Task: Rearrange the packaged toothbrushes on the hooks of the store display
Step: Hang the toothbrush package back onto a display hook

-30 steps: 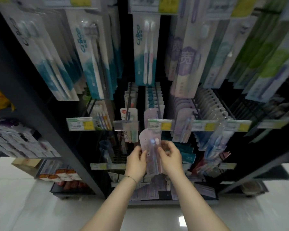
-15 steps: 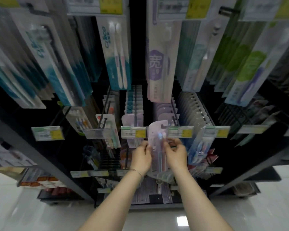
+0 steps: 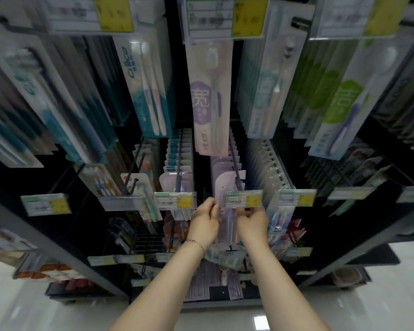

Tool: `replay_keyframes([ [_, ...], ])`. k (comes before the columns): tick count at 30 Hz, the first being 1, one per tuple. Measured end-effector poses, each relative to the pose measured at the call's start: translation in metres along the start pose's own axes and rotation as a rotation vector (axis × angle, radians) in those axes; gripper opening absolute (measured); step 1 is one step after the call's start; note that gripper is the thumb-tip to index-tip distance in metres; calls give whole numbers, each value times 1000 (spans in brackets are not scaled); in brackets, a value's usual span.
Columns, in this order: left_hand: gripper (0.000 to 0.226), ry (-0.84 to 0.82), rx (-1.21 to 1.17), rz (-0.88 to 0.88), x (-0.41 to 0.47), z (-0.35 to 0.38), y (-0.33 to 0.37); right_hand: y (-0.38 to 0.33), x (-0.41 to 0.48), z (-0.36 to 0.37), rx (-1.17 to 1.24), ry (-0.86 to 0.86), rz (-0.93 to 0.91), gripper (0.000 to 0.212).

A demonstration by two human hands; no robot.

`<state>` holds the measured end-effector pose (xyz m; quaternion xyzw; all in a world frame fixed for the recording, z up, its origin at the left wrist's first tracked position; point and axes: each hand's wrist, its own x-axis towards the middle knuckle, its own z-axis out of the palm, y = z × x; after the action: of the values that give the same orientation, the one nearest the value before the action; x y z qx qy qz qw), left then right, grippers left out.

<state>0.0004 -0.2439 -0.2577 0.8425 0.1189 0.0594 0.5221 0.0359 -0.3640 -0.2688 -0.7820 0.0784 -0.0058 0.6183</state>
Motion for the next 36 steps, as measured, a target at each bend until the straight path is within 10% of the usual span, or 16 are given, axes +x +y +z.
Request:
replay_keyframes([
  [17, 21, -26, 93, -68, 1, -9, -15, 5, -20, 7, -285, 26, -84, 16],
  [30, 24, 79, 713, -87, 2, -89, -49, -18, -35, 61, -884, -385, -400, 33],
  [36, 33, -7, 567, -189, 21, -98, -55, -31, -24, 88, -807, -393, -195, 54],
])
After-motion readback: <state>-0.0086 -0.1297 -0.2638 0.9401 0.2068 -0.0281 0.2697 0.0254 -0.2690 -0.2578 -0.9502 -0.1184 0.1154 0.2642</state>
